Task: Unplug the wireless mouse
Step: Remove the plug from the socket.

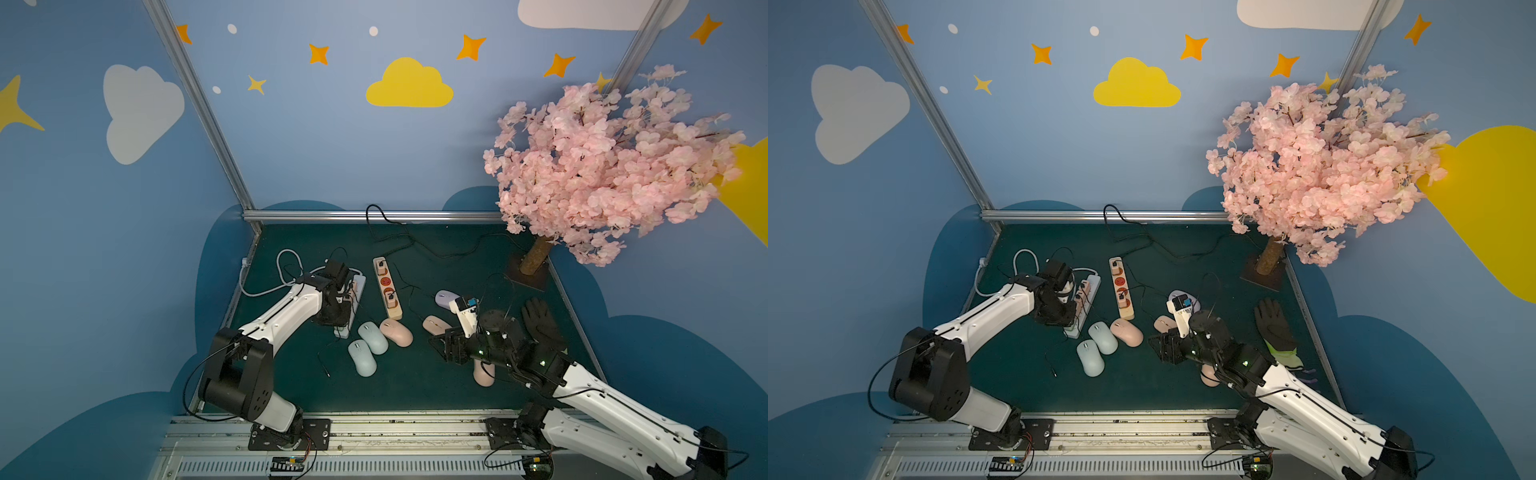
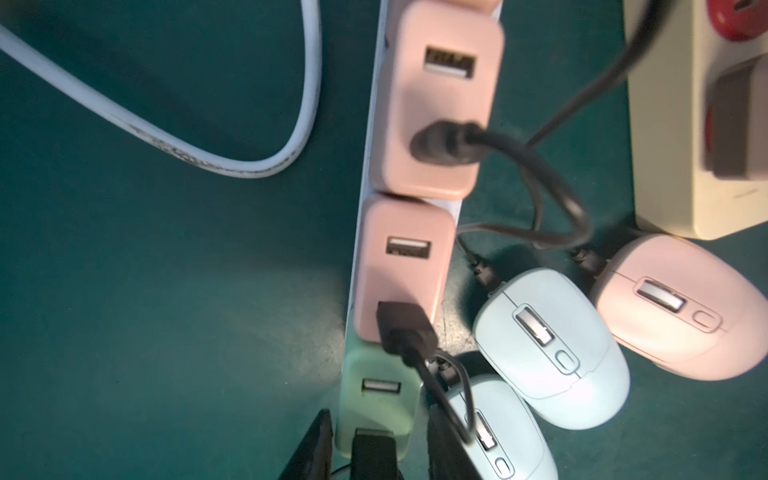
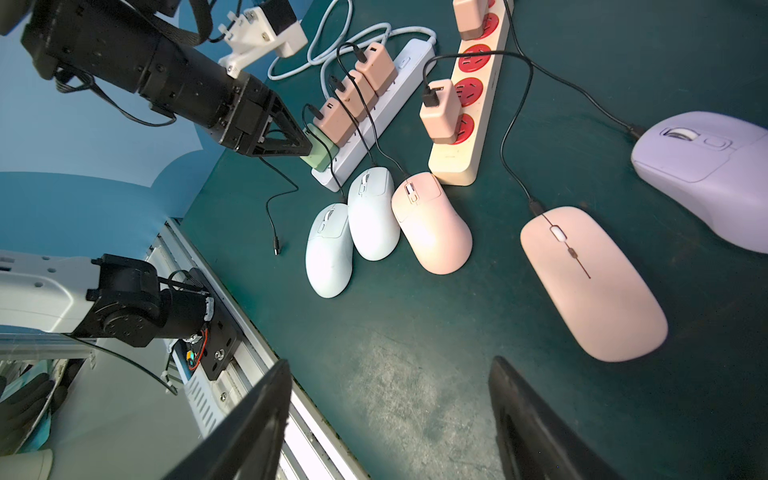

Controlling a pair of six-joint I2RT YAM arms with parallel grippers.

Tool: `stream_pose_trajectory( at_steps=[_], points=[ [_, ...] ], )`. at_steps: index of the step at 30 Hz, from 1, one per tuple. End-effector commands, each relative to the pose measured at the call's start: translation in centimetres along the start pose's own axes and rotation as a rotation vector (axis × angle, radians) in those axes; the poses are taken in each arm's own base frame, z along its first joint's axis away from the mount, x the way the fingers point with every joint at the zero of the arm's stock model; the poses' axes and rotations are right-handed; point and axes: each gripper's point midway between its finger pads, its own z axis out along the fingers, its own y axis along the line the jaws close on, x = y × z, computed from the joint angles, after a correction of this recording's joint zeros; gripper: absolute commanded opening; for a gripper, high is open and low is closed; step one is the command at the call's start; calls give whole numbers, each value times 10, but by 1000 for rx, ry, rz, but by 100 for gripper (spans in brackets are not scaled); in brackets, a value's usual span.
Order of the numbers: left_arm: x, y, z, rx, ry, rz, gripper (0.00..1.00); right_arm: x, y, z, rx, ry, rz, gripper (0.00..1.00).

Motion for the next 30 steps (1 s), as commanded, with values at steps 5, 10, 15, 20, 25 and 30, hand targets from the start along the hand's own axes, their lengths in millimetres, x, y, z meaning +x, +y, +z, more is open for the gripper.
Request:
stream_pose_trajectory(
  at_steps=[5, 10, 15, 20, 25, 30],
  points=[
    [-8, 0, 9, -2, 22, 5, 34, 0, 2, -3, -21, -24, -19, 74],
    [-5, 5, 12, -31, 40, 2, 32, 1, 0, -6, -17, -31, -23, 74],
    [-3, -2, 12, -6, 46, -5, 27, -1, 2, -5, -30, -42, -10, 74],
    [2, -9, 10, 30, 38, -61, 21, -9, 18, 11, -92, -49, 36, 70],
    [3, -4, 10, 13, 39, -82, 17, 2, 62, 54, -177, 23, -42, 65],
    [6, -3, 11, 34, 70, -90, 13, 19, 122, 107, -267, 163, -151, 53]
  ],
)
